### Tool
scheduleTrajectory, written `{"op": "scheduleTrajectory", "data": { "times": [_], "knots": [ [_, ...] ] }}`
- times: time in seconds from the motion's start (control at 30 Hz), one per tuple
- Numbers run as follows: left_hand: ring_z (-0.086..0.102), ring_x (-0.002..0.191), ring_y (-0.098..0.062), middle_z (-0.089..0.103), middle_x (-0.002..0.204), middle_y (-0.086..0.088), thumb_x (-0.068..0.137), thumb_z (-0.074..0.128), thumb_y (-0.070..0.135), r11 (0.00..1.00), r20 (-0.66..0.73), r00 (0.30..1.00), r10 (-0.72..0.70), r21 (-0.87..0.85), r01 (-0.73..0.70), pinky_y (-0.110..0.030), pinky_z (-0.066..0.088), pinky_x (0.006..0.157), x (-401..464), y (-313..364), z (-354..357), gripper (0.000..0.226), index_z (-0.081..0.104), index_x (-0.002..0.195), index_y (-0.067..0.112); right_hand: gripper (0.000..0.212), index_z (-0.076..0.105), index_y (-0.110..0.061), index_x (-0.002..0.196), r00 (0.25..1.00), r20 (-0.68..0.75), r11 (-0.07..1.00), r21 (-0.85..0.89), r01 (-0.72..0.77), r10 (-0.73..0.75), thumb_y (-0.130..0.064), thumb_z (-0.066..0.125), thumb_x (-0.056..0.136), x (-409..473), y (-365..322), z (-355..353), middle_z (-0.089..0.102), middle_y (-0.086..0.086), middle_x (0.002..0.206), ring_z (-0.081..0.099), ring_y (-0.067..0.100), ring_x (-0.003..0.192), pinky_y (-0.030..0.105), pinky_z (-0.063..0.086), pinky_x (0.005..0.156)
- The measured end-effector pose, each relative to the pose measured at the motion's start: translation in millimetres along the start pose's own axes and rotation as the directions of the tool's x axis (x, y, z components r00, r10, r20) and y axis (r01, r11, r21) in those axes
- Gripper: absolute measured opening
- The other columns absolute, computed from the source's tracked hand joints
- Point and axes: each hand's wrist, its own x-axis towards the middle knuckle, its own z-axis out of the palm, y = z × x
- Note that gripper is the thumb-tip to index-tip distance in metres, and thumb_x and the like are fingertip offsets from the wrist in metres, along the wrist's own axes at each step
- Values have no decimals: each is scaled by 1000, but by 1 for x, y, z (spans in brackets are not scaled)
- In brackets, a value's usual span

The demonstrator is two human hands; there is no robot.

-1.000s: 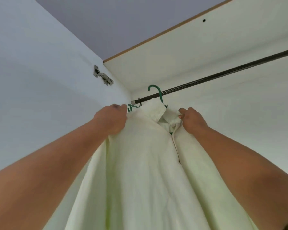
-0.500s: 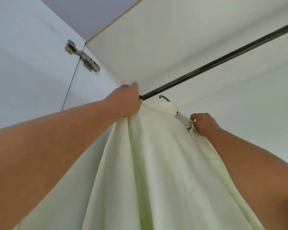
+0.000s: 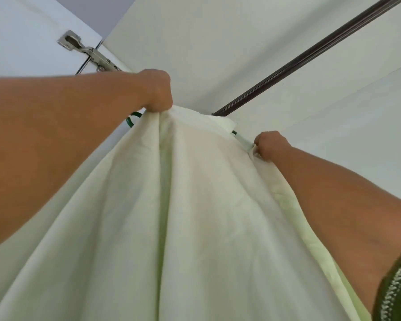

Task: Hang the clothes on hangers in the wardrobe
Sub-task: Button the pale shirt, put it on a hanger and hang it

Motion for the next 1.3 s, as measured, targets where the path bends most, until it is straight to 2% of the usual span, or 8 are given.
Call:
{"op": "scheduleTrajectory", "data": {
  "times": [0.07,0.23,0.43,0.53,0.67,0.8,0.97,1.3],
  "knots": [
    [54,91,-28,63,109,-12,91,58,11,997,46,998,-45,-65,48,-34,44,71,0,-8,-6,23,65,112,3,22,64,-7,104,1000,-15,1000,12,22,-21,-8,48,89,2,-7,4,62,9,110,56,28,106,28,38,69],
    [56,86,-20,62,101,-10,91,61,4,892,235,969,-74,-418,170,-27,50,78,-23,-14,-31,6,63,96,2,20,65,-6,100,1000,9,993,117,-10,9,-3,52,85,-14,-28,10,65,12,106,60,28,101,27,46,76],
    [43,65,-25,49,77,-11,85,50,4,970,125,990,-72,-222,99,-25,31,52,-57,9,-31,16,49,70,10,25,51,-7,72,984,97,941,291,-173,151,-16,52,95,-44,-61,32,55,8,85,58,28,89,26,39,61],
    [51,73,-32,53,80,-12,85,45,1,982,13,998,-55,-178,57,-28,37,51,-70,14,-33,14,55,76,7,27,62,-1,100,960,77,867,415,-276,269,-21,44,101,-62,-73,33,62,14,105,58,29,104,26,39,74],
    [53,113,-34,54,122,-16,92,48,12,972,-4,997,-76,-222,74,-31,38,77,-83,10,-30,29,51,119,3,42,48,-1,132,944,155,815,477,-329,291,-25,25,105,-90,-80,10,51,18,132,47,34,124,34,38,99],
    [49,105,-33,39,101,-11,86,53,9,955,126,989,-79,-276,111,-34,36,74,-104,18,-27,42,34,123,4,52,39,-4,139,908,234,733,536,-419,348,-41,30,102,-120,-86,-15,45,19,139,42,36,128,38,32,106],
    [51,107,-34,45,106,-14,84,53,2,885,284,939,-194,-362,293,-34,39,74,-141,28,-45,66,18,140,1,62,21,-22,147,902,298,777,465,-424,314,-48,43,95,-173,-102,-50,32,11,141,33,36,130,50,33,102],
    [45,72,-17,51,104,-8,83,43,-2,781,525,805,-276,-365,507,-27,36,52,-270,34,-76,32,48,112,11,61,22,-28,148,924,358,839,457,-297,132,-47,46,96,-350,-63,-76,32,7,143,35,28,128,48,38,98]
  ]
}}
